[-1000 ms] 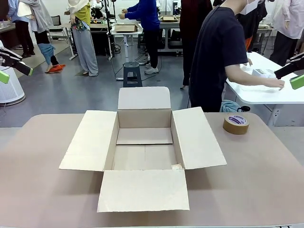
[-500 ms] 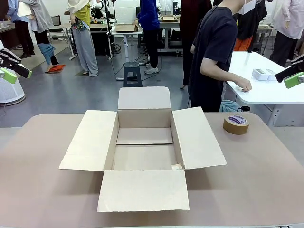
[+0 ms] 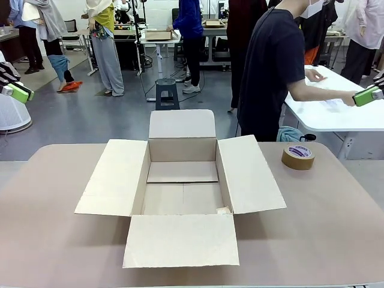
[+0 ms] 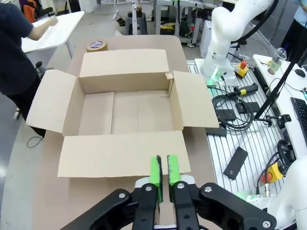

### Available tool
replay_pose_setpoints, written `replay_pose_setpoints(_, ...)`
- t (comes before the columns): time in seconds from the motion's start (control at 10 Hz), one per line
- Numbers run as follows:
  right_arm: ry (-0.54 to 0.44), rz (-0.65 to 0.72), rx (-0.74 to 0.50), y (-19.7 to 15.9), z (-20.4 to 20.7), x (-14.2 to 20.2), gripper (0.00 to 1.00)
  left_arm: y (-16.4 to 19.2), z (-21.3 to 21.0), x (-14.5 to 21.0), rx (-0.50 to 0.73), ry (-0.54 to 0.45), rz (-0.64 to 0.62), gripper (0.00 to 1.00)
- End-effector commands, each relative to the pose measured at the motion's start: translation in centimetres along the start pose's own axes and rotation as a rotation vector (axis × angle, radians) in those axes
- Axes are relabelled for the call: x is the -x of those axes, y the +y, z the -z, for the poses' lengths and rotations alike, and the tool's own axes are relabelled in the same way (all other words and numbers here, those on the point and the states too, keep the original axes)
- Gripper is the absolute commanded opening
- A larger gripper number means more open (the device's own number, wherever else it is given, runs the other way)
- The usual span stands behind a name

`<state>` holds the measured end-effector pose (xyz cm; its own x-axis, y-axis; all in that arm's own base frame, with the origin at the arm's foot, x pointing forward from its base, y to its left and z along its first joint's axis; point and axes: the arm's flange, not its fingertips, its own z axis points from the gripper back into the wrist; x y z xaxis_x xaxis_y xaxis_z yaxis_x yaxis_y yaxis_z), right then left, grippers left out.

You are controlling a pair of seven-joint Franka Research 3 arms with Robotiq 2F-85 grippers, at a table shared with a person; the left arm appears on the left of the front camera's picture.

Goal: Wrap the clocks to prevent damage.
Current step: Open the side flaps of the Package Box.

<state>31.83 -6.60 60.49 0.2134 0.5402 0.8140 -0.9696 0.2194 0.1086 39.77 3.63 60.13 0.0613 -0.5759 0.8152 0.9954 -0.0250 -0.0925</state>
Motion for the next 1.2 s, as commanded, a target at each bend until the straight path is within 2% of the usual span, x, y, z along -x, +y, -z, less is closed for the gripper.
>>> replay_pose_setpoints(0.0,-0.001,0.001,0.019,0.5,0.8,0.0,0.0,-0.6,0.5,0.1,-0.036,0.022,0.005,0.08)
replay_pose_setpoints(0.1,0.007,0.006,0.017,0.5,0.8,-0.1,0.0,-0.6,0.5,0.1,-0.038,0.022,0.002,0.0)
replay_pose_setpoints(0.9,0.007,-0.004,0.0,0.2,0.2,-0.3,0.01,-0.2,0.0,-0.1,-0.026,0.007,0.003,0.01)
replay_pose_setpoints(1.0,0.096,0.177,0.183,0.6,3.8,-3.0,0.01,0.0,2.9,-2.6,-0.08,0.166,-0.023,0.0)
replay_pose_setpoints(1.1,0.144,0.321,0.244,1.1,7.1,-5.1,0.01,0.2,5.5,-5.0,-0.161,0.3,-0.101,0.0)
